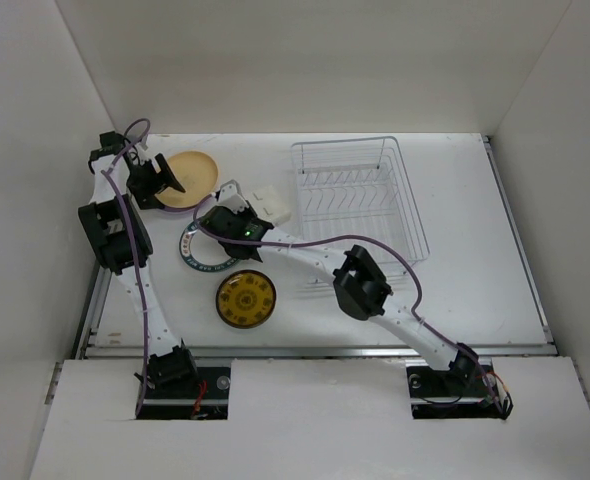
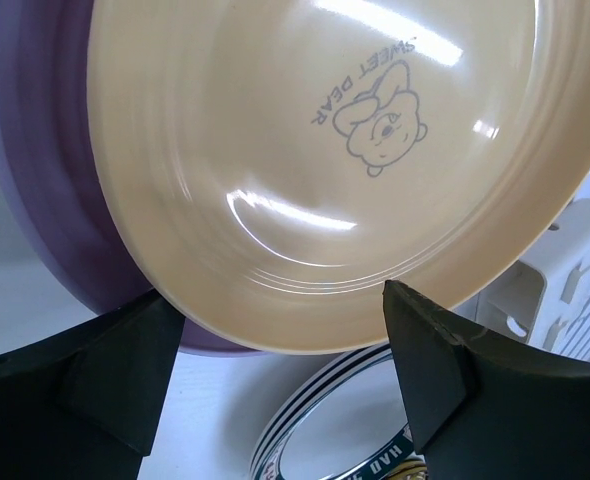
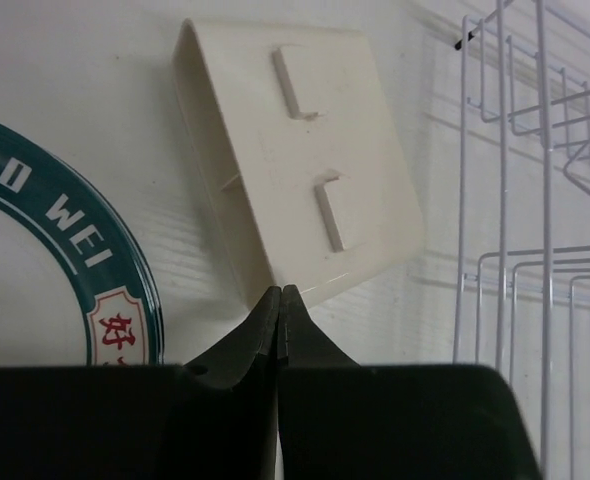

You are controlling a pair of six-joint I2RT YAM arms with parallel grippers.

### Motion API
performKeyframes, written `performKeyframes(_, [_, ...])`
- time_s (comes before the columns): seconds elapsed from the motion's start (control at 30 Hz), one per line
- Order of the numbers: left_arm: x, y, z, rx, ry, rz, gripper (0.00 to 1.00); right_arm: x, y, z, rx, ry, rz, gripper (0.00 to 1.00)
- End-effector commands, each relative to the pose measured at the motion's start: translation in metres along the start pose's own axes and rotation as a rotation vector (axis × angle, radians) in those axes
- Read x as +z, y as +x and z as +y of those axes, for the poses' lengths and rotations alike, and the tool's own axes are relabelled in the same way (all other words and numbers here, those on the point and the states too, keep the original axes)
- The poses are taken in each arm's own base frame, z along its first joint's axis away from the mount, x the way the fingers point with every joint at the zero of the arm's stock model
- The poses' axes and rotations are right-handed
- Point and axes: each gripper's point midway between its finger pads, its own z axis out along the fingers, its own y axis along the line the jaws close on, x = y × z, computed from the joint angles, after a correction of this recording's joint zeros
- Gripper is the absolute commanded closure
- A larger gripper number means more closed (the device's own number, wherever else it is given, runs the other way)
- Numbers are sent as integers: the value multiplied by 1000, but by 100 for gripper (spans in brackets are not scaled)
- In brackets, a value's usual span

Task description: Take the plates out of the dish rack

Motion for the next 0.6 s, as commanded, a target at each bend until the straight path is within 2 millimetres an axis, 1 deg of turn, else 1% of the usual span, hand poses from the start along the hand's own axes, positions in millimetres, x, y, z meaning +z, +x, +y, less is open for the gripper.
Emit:
performKeyframes(0.0, [-40,-10,-23,56,13,-70,24,-2,-26,-14,53,75,-70,100])
performKeyframes(0.17, [-41,-7,-24,52,20,-60,24,-3,-29,-23,31,113,-82,100])
performKeyframes(0.2, [-41,-7,-24,52,20,-60,24,-5,-33,-25,36,111,-90,100])
performKeyframes(0.27, [-41,-7,-24,52,20,-60,24,-4,-30,-24,28,112,-86,100])
performKeyframes(0.33, [-39,-5,-23,48,19,-52,24,-9,-39,-30,46,110,-97,100])
performKeyframes(0.4, [-39,-5,-23,48,19,-52,24,-8,-36,-28,28,102,-89,100])
performKeyframes(0.43, [-39,-5,-23,48,19,-52,24,-8,-37,-28,24,102,-94,96])
performKeyframes(0.47, [-39,-5,-23,48,19,-52,24,-6,-32,-25,-7,90,-88,73])
performKeyframes(0.5, [-39,-5,-23,48,19,-52,24,-4,-29,-23,-23,91,-85,63])
performKeyframes(0.53, [-39,-5,-23,48,19,-52,24,-2,-25,-22,-36,91,-85,58])
performKeyframes(0.57, [-39,-5,-23,48,19,-52,24,-2,-25,-22,-48,92,-84,58])
